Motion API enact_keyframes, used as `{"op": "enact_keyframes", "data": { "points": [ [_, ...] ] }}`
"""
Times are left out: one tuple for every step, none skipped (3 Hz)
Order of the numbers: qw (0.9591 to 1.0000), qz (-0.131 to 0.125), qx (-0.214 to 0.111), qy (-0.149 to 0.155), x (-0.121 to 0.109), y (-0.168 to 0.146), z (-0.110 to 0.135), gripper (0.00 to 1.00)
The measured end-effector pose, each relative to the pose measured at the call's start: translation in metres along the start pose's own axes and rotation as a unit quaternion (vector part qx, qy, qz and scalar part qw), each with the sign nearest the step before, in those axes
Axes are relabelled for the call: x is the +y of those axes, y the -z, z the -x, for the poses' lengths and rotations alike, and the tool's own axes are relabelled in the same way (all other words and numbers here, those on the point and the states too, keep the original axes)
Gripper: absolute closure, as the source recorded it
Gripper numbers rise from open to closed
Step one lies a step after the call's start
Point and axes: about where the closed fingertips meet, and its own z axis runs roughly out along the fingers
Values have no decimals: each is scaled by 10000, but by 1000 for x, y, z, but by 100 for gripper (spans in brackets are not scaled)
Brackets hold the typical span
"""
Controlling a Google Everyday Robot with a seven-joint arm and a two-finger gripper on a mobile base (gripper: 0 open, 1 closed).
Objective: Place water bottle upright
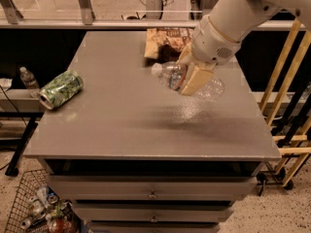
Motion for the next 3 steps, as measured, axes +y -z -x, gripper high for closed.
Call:
{"op": "enact_keyframes", "data": {
  "points": [
    [9993, 37, -378, -69, 5, 5, 16, 100],
    [9992, 17, -397, -72, 4, 5, 16, 100],
    [9965, -423, -617, -383, -3, 15, 18, 100]
  ]
}}
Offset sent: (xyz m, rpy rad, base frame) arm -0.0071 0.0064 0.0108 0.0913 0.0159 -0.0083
